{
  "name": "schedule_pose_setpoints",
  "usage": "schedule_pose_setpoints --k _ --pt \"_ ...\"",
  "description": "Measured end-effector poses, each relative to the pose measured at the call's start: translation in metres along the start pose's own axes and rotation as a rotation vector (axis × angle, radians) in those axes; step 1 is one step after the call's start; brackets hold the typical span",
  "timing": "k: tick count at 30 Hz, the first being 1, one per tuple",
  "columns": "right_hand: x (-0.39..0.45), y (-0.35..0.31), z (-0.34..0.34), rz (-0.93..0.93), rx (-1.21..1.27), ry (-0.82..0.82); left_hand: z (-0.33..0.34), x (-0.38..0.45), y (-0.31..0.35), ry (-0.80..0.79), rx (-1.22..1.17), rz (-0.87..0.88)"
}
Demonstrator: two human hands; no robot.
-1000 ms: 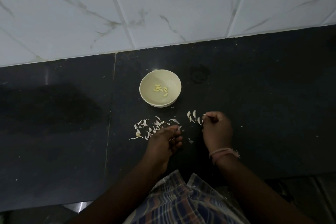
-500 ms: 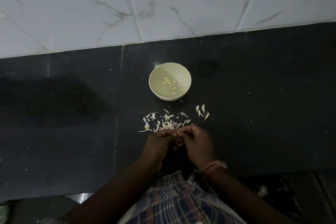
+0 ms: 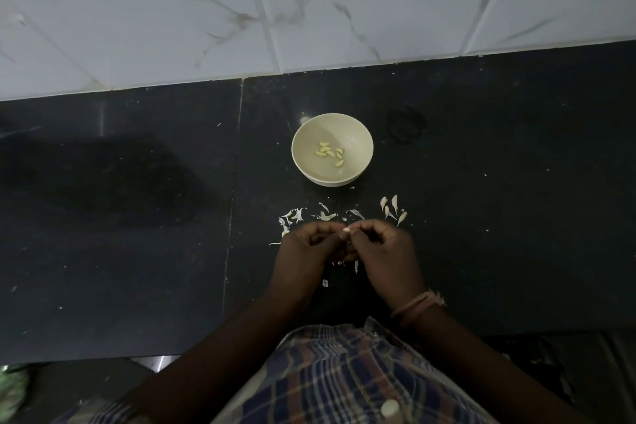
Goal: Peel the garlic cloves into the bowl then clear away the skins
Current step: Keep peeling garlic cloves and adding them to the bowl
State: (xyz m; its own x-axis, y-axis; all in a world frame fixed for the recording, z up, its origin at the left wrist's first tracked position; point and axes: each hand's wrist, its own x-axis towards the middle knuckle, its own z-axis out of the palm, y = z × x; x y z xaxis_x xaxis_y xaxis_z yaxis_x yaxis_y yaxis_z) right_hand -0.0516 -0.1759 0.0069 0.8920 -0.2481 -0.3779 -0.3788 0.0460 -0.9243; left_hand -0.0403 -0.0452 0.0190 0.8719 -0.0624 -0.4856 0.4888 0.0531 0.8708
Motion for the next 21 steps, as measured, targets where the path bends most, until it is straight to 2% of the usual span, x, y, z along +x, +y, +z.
schedule_pose_setpoints --k 9,13,21 --pt "0.003 -0.014 0.008 -0.037 -0.07 -0.022 -0.009 -0.001 0.006 0.046 0.141 0.151" --pt "0.005 -0.018 0.008 -0.055 -0.109 -0.065 -0.012 -0.001 0.01 0.036 0.114 0.173" --pt "0.008 -0.022 0.011 -0.154 -0.283 -0.04 -0.013 0.004 0.012 0.028 0.122 0.214"
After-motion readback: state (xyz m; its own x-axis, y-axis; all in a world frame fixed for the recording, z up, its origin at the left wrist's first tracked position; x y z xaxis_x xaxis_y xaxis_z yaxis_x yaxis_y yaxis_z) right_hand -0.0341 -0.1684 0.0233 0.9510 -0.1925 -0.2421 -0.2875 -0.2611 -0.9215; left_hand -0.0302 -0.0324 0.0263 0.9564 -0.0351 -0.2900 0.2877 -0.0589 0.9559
